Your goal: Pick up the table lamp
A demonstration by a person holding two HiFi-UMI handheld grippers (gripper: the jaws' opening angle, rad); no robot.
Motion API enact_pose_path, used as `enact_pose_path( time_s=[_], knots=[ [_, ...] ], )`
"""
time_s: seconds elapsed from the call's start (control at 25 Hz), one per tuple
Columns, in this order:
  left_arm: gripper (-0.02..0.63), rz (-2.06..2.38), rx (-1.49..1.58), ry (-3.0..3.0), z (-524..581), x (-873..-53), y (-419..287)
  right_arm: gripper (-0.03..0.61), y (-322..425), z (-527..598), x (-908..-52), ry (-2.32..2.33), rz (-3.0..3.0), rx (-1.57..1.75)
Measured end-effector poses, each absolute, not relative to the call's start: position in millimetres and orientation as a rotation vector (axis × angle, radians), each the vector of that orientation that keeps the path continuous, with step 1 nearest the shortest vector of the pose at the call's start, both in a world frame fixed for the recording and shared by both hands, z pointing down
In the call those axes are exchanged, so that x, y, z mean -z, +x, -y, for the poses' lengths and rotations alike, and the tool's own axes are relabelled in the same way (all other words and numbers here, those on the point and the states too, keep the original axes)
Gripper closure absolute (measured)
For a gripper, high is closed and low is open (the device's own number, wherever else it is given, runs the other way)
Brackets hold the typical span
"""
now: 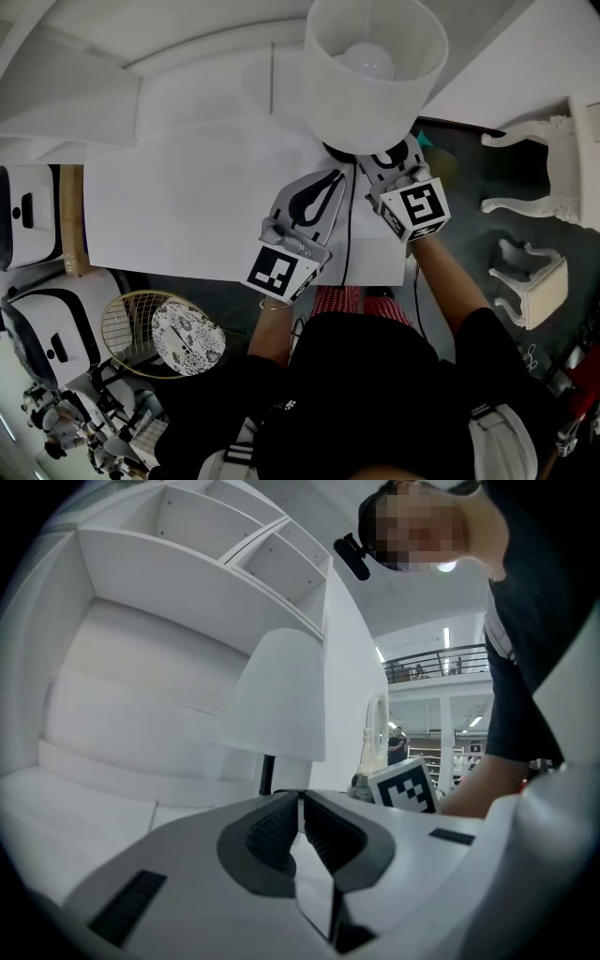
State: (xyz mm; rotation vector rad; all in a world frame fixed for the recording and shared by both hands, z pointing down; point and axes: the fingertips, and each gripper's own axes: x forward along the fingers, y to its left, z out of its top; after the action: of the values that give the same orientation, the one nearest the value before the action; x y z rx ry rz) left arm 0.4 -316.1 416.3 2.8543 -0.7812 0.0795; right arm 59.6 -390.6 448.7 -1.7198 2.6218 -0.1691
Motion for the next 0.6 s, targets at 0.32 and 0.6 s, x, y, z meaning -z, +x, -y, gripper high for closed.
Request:
enact_pose_path(
  time_s=[0.32, 0.6],
  knots=[
    [0.6, 0.788, -0.066, 2.852, 325, -414, -3, 0.436, 58, 404, -455, -1.737, -2.64, 0.164],
    [0.6, 0.806, -0.077, 2.845, 332, -415, -12, 0.436, 60, 416, -460, -1.756, -2.61, 0.213]
  ],
)
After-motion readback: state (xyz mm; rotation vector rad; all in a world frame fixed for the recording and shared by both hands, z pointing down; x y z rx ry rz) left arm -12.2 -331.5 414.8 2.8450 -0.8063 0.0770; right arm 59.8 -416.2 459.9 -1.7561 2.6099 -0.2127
